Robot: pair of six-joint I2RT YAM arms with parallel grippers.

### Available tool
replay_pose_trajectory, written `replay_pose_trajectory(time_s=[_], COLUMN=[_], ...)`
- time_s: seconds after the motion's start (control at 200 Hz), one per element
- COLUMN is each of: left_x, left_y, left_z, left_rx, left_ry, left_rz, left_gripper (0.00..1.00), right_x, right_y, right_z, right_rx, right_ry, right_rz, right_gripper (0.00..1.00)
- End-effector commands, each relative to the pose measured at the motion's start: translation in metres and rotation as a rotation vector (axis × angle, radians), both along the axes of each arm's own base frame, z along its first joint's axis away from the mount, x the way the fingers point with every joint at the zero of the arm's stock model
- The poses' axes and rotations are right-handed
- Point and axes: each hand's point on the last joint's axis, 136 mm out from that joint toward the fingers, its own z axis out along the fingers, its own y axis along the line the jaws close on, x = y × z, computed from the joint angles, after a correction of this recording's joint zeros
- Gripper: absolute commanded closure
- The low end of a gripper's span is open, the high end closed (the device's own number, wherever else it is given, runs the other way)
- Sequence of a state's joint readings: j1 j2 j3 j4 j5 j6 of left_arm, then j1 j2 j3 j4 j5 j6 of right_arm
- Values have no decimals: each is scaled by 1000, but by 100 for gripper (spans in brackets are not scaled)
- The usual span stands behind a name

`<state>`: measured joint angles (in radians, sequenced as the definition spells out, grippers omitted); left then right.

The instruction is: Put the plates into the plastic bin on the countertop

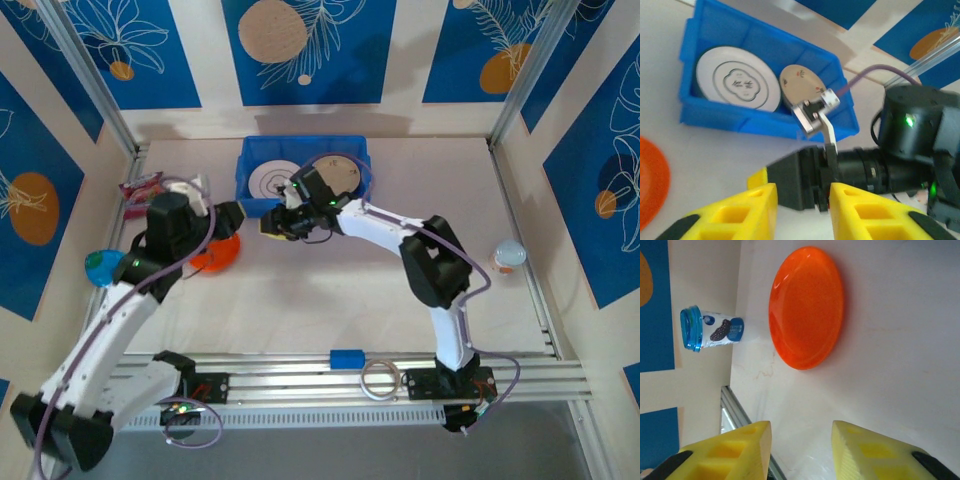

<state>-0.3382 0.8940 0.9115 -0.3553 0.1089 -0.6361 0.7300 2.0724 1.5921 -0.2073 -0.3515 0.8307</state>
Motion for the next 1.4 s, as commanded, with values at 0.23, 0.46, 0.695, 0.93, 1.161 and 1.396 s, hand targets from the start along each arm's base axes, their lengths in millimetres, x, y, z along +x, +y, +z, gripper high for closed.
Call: replay_pose_trajectory(time_s=[0.23,0.46,0.695,0.93,1.161,1.396], left_x=[-50,-61,-63,-64,-66,-67], left_y=[28,38,44,46,48,49], left_z=[-79,-105,-105,-113,-116,-120], left_rx=[-114,-141,-130,-130,-125,-123], left_ry=[130,157,146,155,152,159], left_rz=[118,172,184,189,194,195], left_gripper=[45,38,37,37,37,36], right_x=[-8,-6,-11,-16,-9,-1], right_y=[46,60,69,71,76,83], right_z=[-32,-55,-76,-97,-105,-117], right_rx=[-66,-117,-131,-148,-124,-100], right_ry=[114,126,162,215,241,282], right_rz=[141,173,172,131,68,26], right_gripper=[57,60,60,61,63,63])
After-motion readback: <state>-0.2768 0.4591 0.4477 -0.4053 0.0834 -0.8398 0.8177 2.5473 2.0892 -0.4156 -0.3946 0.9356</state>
